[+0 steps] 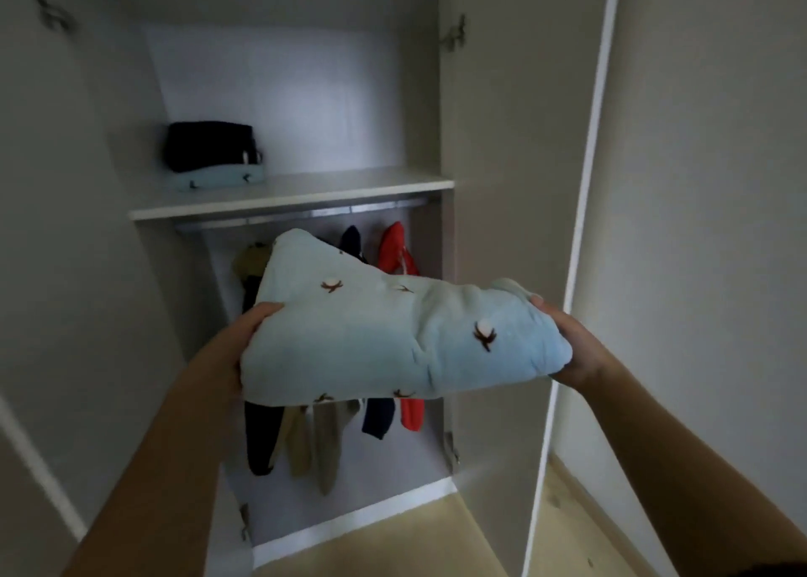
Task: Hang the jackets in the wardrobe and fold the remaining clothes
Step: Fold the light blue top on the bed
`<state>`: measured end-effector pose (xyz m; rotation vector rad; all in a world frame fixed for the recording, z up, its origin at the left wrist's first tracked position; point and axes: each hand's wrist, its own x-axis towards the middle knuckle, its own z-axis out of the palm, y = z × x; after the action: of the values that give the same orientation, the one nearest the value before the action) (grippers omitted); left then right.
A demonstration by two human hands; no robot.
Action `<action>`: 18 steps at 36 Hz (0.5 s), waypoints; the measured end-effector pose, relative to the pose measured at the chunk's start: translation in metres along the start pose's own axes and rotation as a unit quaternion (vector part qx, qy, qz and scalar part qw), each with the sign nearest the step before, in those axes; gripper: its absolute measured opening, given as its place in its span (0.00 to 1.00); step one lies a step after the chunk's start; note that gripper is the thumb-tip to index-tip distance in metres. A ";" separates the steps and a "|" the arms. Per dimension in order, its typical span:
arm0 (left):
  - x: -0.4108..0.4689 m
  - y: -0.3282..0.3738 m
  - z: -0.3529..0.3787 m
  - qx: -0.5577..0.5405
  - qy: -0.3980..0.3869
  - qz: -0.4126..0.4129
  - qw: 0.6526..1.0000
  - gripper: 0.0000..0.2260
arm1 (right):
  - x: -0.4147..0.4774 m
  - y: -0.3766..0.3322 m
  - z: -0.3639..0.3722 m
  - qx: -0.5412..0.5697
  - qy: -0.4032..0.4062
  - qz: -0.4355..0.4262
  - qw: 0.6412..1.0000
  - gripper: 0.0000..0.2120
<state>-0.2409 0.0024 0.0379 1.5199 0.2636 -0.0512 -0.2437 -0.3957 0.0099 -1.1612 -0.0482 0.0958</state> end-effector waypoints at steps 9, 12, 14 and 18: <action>0.104 0.092 -0.036 -0.010 0.059 0.068 0.996 0.10 | 0.170 -0.053 0.061 -0.050 -0.120 -0.049 0.990 0.14; 0.152 0.138 -0.038 -0.010 0.069 0.099 0.993 0.11 | 0.231 -0.090 0.082 -0.051 -0.143 -0.079 0.985 0.14; 0.179 0.169 -0.035 -0.015 0.074 0.118 0.990 0.09 | 0.268 -0.119 0.095 -0.054 -0.148 -0.099 0.983 0.14; 0.232 0.226 -0.027 -0.054 0.082 0.166 0.981 0.07 | 0.344 -0.175 0.124 -0.094 -0.160 -0.158 0.970 0.14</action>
<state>0.0253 0.0718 0.2117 1.4432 0.1377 0.3488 0.0965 -0.3176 0.2159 -1.3038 -0.5360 -0.0052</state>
